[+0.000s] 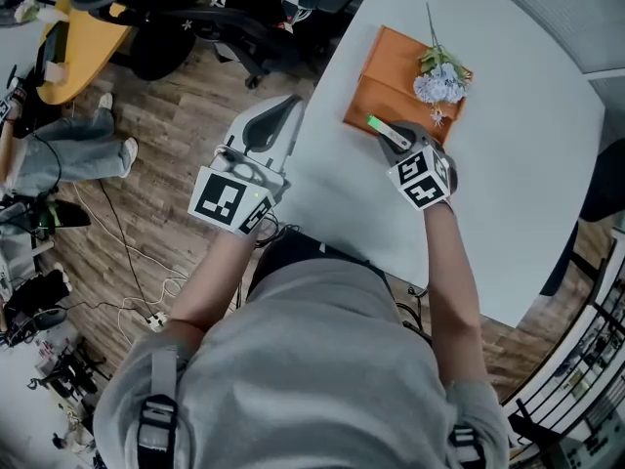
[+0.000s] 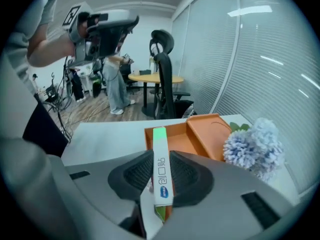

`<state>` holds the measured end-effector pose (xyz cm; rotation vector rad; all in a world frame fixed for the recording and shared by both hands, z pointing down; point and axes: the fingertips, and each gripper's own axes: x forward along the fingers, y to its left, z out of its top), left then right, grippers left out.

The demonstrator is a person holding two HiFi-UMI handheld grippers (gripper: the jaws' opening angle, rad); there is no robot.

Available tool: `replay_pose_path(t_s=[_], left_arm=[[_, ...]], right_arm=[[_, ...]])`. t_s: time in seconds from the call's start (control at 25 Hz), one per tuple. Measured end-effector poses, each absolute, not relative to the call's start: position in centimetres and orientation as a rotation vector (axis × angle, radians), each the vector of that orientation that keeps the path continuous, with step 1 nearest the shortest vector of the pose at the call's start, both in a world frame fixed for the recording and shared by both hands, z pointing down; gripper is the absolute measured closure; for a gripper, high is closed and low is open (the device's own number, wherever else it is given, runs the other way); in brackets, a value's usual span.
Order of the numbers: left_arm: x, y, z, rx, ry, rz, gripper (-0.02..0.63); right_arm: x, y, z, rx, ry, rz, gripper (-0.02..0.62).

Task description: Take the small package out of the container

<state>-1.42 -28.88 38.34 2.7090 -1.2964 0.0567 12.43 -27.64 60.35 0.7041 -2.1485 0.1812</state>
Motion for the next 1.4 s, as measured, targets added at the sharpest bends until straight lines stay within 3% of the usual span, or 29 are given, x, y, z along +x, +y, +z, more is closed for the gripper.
replay_pose_path(t_s=[0.68,1.04,1.4], left_arm=[[1.3,-28.1,34.1,2.813,-1.262,-0.02,0.584],[2.2,-27.5,31.5,2.85,-1.269,-0.063,0.584],[2.6,-26.5,30.4,2.869,-1.253,-0.093,0.584]], right_arm=[[20.6,-25.3,39.5,1.606,-2.567,0.28,0.482],[24.8,-21.1,30.8,2.02,-2.555,0.017,0.48],[25.1,-18.6,27.9,2.1,-2.55,-0.094,0.482]])
